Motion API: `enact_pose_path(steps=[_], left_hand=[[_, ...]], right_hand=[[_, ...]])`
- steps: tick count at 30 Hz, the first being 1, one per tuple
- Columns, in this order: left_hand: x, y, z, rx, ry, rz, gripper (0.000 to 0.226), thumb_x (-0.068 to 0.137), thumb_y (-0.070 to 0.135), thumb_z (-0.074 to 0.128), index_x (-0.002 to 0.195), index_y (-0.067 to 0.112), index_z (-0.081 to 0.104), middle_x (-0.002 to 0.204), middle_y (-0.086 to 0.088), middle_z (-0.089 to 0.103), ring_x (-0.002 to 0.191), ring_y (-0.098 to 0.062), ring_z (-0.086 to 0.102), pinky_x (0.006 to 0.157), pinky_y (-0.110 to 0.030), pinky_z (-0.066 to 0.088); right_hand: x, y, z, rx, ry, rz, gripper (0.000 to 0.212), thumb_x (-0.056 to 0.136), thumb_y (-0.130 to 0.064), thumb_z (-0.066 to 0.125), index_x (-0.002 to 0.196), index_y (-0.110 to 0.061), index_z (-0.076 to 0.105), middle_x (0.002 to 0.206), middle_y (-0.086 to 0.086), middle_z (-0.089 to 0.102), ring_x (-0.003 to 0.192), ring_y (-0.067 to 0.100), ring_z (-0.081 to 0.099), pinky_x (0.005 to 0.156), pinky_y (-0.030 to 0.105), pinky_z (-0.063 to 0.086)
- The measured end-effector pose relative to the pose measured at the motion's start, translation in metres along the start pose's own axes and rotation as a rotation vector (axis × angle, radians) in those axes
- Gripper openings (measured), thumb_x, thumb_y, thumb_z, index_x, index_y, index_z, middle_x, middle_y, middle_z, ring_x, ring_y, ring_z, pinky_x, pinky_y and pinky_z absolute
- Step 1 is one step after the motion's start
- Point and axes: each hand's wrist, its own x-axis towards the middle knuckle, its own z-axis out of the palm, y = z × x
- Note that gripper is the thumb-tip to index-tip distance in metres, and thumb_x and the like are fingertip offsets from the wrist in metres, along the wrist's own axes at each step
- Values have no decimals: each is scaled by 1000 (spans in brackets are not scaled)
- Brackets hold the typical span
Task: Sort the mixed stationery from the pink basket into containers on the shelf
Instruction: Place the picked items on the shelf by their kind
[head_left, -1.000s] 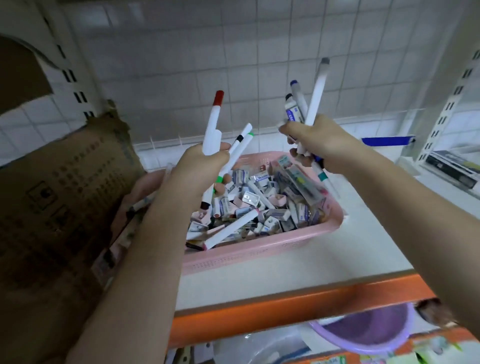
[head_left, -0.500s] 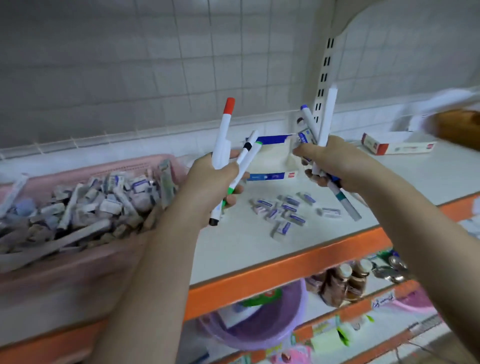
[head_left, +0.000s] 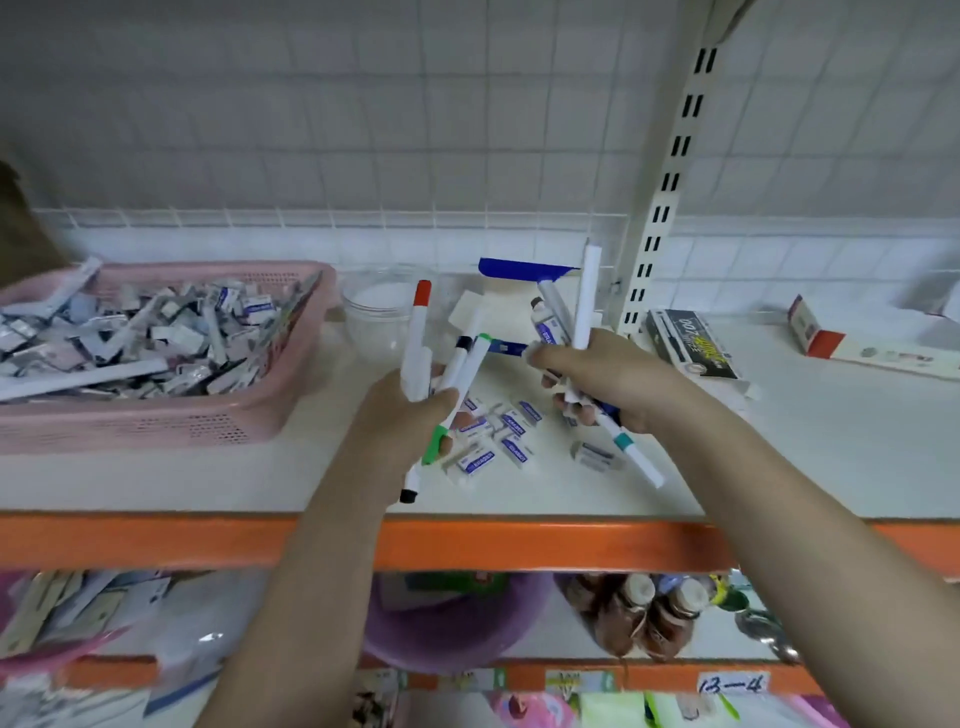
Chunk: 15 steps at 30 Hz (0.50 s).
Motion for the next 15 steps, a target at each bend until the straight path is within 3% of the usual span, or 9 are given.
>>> enact_pose_path(steps=[3,6,8,11,15], left_hand=[[2,-5,-8,86,106,-2,5,93,13,55,93,17,59,90,-5,66,58,-6,66,45,-21,43],[4,-13,-18,70,157,-6,10,94,10,52,89,19,55,91,-2,62,64,-8,65,48,-23,42],[4,-15,-24,31,170,-4,14,93,5,51,97,17,55,91,1,60,69,-8,66,51,-23,45],[5,-14,-30,-20,204,-1,22,94,1,50,109,16,52,94,1,61,75,-11,67,57,-24,50],[5,-18,-39,99,250,26,21,93,0,48,99,18,55,93,-2,62,80,-14,64,60,-23,51]], right_hand=[[14,1,18,-209,-38,-77,20,91,-23,57,77,-13,46,64,4,52,46,15,44,35,17,34],[24,0,35,-313,-92,-99,20,90,-21,55,76,-13,44,63,4,50,40,12,42,38,18,35],[32,-3,46,-259,-134,-56,19,86,-21,57,73,-13,46,62,5,53,38,13,43,42,19,37],[43,-9,65,-82,-239,86,19,75,-26,68,80,-12,55,78,13,61,53,21,53,58,28,46],[46,-6,83,64,-371,140,17,83,-3,66,98,-2,56,84,18,55,52,20,59,46,26,53]])
